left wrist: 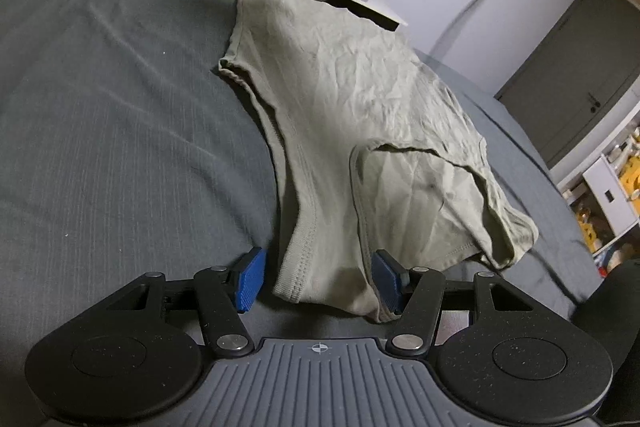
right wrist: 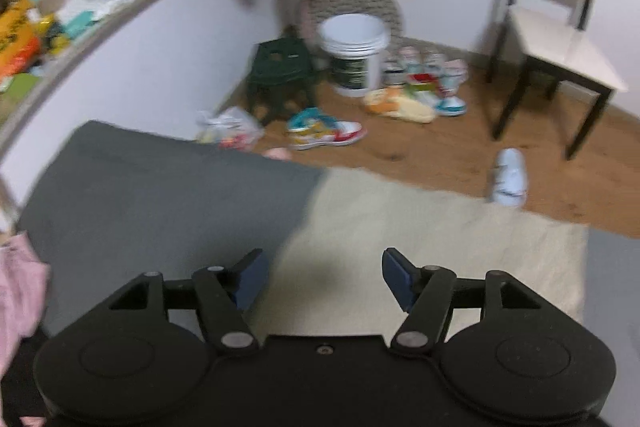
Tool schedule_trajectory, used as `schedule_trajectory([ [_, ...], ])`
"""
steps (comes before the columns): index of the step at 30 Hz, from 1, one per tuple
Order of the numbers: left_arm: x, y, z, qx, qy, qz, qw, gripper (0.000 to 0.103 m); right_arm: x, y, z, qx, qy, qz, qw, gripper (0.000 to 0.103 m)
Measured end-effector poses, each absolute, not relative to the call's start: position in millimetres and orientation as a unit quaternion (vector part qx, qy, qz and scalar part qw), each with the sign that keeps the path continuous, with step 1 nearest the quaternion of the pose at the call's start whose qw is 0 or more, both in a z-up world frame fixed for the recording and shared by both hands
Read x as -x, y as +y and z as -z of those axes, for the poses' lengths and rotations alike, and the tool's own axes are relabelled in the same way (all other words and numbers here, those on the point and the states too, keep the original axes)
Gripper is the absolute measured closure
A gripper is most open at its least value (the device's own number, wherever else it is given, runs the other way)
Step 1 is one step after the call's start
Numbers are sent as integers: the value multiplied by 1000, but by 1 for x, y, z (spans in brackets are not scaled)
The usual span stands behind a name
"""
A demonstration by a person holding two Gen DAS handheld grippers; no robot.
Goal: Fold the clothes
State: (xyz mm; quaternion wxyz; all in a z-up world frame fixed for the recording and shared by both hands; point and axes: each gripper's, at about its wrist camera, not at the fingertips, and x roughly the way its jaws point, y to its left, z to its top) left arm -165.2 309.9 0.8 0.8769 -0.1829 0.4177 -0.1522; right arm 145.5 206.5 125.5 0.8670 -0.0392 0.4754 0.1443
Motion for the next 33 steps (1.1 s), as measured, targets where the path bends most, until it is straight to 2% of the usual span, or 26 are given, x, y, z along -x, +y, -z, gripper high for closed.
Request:
schedule_trajectory([
  [3, 163, 313, -1, 195, 418, 149, 875, 44, -157, 155, -118, 48, 472, -91, 875, 40],
  [6, 165, 312, -1, 196, 414, 146, 877, 44, -157, 87, -101, 32, 476, -39, 878, 46],
  [11, 168, 298, -1, 146, 406, 148, 890, 44, -158, -20, -72, 1, 478, 39, 877, 47],
  [14, 169, 291, -1, 116, 401, 148, 897, 44, -155, -51, -46, -42, 481, 35, 875, 59],
  [15, 169, 291, -1, 115, 400, 147, 897, 44, -153, -59, -38, -61, 481, 27, 874, 68],
  [16, 168, 291, -1, 114, 400, 147, 897, 44, -151, -67, -29, -80, 480, 18, 873, 72],
  [20, 165, 296, -1, 131, 399, 145, 896, 44, -145, -82, -4, -161, 468, -25, 869, 72],
  [23, 167, 299, 1, 143, 395, 146, 896, 44, -150, -80, 4, -170, 452, -34, 875, 71],
  [24, 167, 299, 2, 144, 394, 147, 896, 44, -153, -78, 5, -164, 449, -32, 878, 75],
  [25, 168, 299, 2, 143, 393, 148, 896, 44, -155, -73, 4, -152, 442, -35, 883, 90],
  [26, 169, 299, 2, 143, 392, 148, 897, 44, -156, -67, 3, -138, 434, -38, 889, 99],
  [33, 170, 298, 1, 129, 388, 154, 899, 44, -169, 5, -17, -6, 412, -125, 902, 99],
])
